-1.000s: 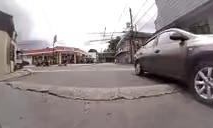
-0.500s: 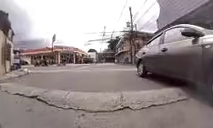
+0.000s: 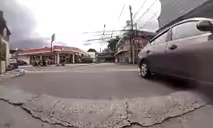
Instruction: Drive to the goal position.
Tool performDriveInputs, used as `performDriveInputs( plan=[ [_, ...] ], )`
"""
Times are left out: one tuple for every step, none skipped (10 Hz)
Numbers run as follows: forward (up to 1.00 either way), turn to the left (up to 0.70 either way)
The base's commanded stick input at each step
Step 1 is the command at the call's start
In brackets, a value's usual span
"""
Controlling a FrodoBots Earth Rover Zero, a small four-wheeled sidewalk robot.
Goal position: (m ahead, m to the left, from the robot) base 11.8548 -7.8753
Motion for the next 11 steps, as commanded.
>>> performDriveInputs(
  plan=[
    [0.7,0.0],
    [0.7,0.0],
    [0.7,0.0],
    [0.7,0.0],
    [0.7,0.0],
    [0.7,0.0],
    [0.7,0.0],
    [0.7,0.0],
    [0.7,0.0],
    [0.7,0.0],
    [0.7,0.0]
  ],
)
